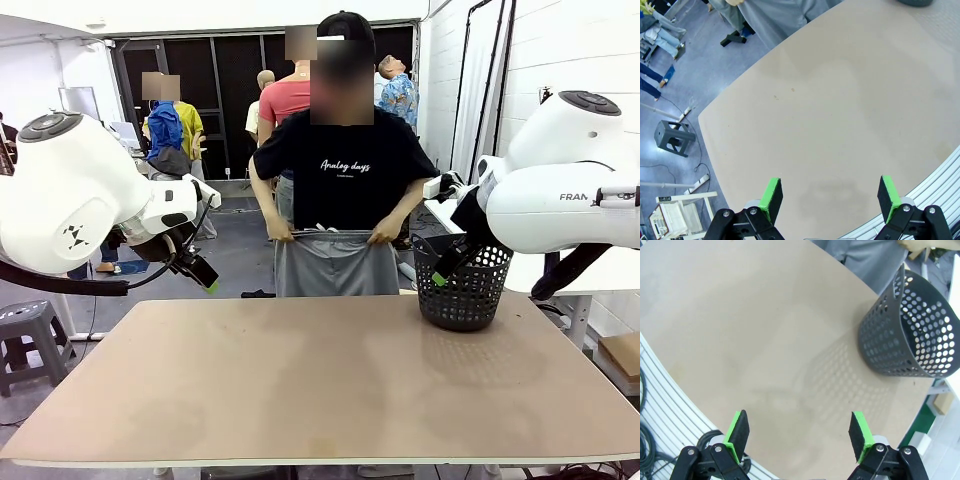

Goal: Fold the training pants.
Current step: Grab both ends of the Training pants handed by a person.

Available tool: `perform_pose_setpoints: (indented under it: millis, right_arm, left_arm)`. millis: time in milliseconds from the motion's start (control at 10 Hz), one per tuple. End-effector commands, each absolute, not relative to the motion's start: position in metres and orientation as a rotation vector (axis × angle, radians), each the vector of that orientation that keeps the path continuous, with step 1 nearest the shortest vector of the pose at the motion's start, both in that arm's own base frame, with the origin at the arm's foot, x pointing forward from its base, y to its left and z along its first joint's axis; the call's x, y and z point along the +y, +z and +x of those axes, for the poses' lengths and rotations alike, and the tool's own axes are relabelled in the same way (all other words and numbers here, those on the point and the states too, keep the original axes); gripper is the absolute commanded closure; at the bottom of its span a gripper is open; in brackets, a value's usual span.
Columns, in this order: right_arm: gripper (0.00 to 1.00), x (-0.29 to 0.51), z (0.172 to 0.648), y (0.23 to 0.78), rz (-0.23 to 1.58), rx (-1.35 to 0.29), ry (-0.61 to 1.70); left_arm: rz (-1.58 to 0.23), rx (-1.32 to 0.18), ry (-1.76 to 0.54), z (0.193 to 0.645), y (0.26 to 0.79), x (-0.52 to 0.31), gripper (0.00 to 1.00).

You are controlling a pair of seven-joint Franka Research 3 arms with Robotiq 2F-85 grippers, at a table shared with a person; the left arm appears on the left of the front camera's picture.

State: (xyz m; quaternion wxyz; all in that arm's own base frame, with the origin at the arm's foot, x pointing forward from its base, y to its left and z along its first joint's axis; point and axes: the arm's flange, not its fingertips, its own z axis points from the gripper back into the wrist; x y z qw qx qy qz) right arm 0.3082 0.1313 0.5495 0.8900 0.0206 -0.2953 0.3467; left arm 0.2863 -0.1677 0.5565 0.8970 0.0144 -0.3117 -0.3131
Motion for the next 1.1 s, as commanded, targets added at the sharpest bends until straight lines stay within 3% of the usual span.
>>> perform_pose_setpoints:
  millis: [0, 1000]
  right_arm:
    - [0.00, 0.1315, 0.3083, 0.5476, 0.043, -0.617, 0.722]
    - [0.00, 0.1315, 0.3083, 0.5476, 0.043, -0.617, 0.722]
  left_arm:
    - [0.031, -0.651, -0.648, 0.2855, 0.5546, -0.1669, 0.00]
    - [0.031, -0.651, -0.648, 0.2855, 0.5546, -0.1669, 0.00]
